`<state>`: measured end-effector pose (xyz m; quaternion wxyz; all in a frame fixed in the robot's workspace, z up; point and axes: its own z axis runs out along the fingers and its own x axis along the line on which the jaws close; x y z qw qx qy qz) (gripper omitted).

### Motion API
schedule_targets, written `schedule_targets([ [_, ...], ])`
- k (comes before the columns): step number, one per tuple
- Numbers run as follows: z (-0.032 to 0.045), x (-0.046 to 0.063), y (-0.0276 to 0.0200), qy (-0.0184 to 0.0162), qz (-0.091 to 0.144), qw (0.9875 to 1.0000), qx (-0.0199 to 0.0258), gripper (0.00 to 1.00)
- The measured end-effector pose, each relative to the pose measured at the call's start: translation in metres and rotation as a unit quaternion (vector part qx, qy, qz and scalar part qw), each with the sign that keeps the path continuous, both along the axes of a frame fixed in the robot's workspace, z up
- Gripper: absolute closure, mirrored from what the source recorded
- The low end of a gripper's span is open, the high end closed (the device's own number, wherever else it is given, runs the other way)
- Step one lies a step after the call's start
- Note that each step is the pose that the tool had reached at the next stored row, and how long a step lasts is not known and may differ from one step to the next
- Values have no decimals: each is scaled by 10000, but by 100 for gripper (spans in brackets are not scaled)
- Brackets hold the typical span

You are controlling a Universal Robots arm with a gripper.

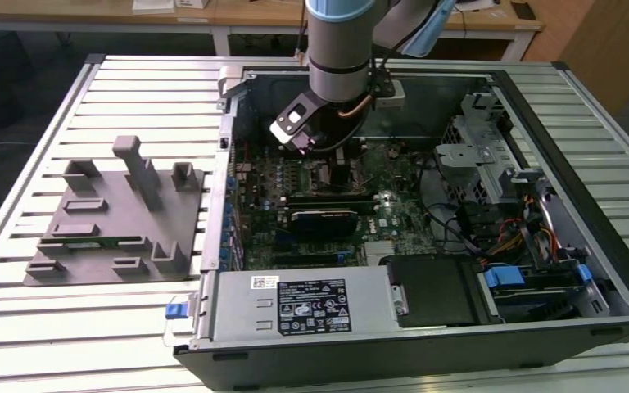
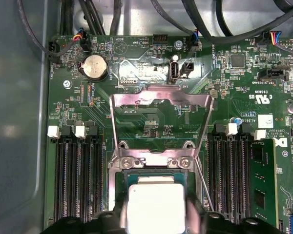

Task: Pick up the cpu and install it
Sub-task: 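Place the cpu into insertion slot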

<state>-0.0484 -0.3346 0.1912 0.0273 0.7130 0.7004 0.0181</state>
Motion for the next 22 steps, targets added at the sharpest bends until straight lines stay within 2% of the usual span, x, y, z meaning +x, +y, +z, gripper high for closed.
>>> schedule_targets([
  [1,0,0,0,0,0,10000,0,38],
  [9,18,0,-1,1,0,10000,-1,38],
  [19,200,0,0,0,0,10000,3,38],
  [22,221,0,0,-1,0,10000,12,38],
])
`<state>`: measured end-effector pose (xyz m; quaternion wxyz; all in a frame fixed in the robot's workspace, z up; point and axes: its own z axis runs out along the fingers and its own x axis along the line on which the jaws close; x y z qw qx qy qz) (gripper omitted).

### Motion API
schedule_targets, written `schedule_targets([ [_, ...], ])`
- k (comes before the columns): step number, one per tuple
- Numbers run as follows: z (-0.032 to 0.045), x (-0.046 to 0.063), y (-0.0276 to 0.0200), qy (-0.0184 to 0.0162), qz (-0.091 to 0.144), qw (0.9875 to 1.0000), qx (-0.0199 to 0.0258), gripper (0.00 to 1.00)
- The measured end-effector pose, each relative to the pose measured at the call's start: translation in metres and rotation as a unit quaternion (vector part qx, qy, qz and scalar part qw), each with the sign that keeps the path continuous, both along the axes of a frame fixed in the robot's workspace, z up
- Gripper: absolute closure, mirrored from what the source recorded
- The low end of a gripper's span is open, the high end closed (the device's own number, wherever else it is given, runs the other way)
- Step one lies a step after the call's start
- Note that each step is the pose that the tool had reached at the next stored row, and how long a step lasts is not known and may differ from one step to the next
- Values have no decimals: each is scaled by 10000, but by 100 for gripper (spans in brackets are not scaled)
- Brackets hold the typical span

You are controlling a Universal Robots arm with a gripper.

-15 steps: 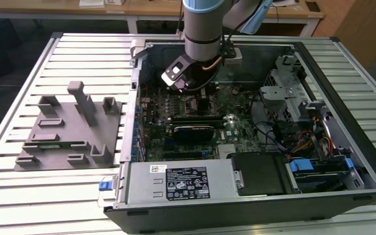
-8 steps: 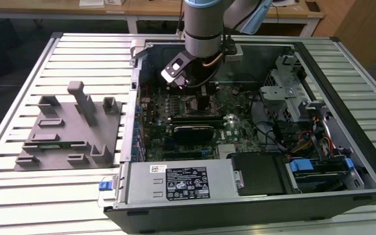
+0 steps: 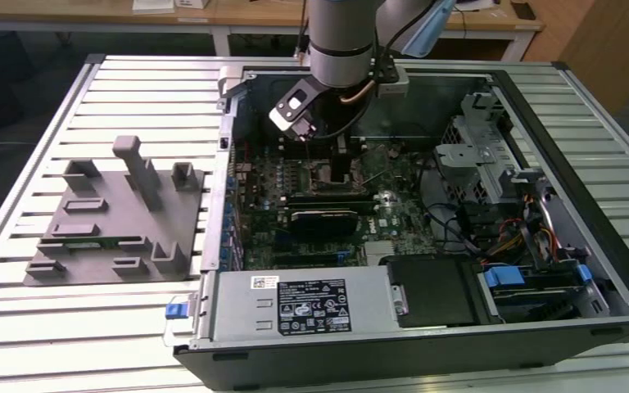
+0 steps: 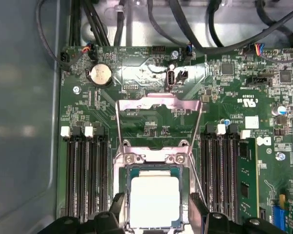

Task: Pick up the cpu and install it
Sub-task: 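Place the cpu into insertion slot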

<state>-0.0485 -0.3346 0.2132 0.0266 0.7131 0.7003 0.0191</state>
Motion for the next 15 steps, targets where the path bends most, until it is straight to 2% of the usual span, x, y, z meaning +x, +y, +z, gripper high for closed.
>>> schedule_targets([
  [8,1,0,0,0,0,10000,0,40],
  [11,1,0,0,0,0,10000,1,58],
  [12,1,0,0,0,0,10000,1,58],
  [15,1,0,0,0,0,10000,1,69],
])
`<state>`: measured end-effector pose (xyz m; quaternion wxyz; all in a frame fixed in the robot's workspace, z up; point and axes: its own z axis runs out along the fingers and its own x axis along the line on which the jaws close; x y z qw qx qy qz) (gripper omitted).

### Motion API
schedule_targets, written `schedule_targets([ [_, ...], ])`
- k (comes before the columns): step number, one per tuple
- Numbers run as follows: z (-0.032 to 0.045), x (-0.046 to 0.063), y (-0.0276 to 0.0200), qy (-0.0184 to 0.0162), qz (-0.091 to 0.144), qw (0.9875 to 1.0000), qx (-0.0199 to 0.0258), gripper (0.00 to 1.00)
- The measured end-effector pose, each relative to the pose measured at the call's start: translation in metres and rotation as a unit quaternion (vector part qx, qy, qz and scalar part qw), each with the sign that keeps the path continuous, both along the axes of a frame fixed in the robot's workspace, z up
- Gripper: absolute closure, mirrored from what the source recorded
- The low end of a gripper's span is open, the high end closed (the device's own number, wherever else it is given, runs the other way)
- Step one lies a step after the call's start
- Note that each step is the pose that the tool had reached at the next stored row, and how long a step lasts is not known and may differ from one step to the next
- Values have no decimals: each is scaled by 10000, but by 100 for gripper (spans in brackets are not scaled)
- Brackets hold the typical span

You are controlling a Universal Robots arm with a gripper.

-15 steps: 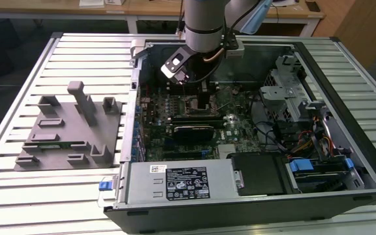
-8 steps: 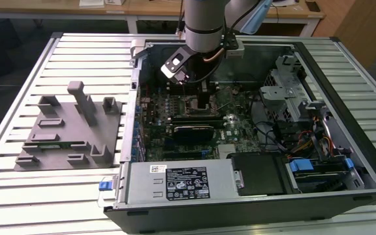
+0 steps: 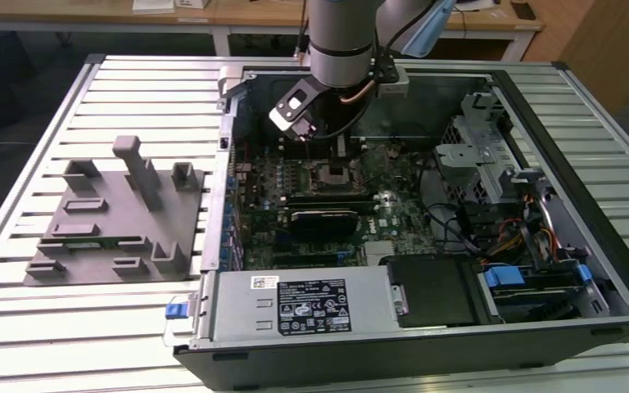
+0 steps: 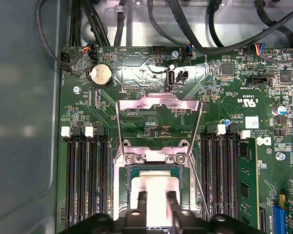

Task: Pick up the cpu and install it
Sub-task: 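Place the cpu into insertion slot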

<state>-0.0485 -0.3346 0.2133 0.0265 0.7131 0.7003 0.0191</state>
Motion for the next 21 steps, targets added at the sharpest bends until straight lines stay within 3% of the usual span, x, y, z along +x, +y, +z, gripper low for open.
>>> schedule_targets([
  [2,0,0,0,0,0,10000,0,81],
  [6,0,0,0,0,0,10000,0,89],
  [12,33,0,0,0,0,10000,1,89],
  [21,220,0,0,0,0,10000,1,89],
])
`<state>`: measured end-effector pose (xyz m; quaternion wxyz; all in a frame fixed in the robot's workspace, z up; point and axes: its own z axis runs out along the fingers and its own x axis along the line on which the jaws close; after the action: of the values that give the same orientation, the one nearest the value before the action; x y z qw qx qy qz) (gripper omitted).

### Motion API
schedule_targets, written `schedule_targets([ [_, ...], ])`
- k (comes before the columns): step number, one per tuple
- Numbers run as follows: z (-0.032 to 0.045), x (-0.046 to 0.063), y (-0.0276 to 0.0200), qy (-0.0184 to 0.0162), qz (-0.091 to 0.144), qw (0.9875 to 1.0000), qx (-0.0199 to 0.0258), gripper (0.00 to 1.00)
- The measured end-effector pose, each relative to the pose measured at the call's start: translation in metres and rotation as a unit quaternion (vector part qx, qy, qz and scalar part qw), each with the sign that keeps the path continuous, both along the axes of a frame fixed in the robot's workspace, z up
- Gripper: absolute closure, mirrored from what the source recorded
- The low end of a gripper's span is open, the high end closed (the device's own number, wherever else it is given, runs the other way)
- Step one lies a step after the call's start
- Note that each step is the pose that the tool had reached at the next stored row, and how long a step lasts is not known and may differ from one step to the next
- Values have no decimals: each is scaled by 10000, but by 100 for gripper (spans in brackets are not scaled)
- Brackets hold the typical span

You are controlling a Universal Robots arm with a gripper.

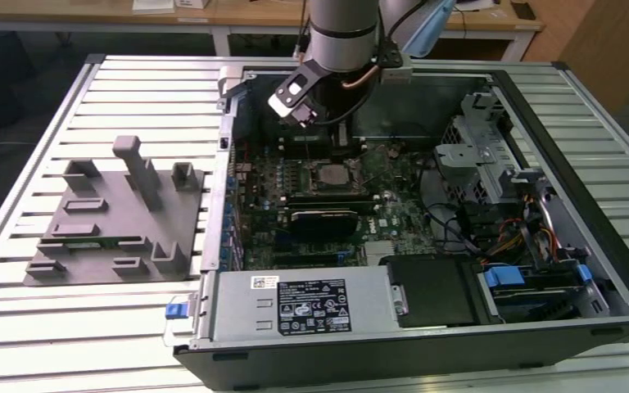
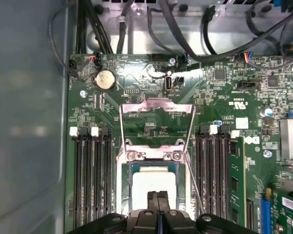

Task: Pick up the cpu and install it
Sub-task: 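Place the cpu into insertion slot, then close the cpu cover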

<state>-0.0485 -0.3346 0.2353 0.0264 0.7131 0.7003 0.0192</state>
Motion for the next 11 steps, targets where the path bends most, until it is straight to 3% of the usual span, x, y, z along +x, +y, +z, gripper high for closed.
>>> schedule_targets([
  [4,44,0,0,0,0,10000,0,89],
  [11,47,0,0,0,0,10000,5,89],
])
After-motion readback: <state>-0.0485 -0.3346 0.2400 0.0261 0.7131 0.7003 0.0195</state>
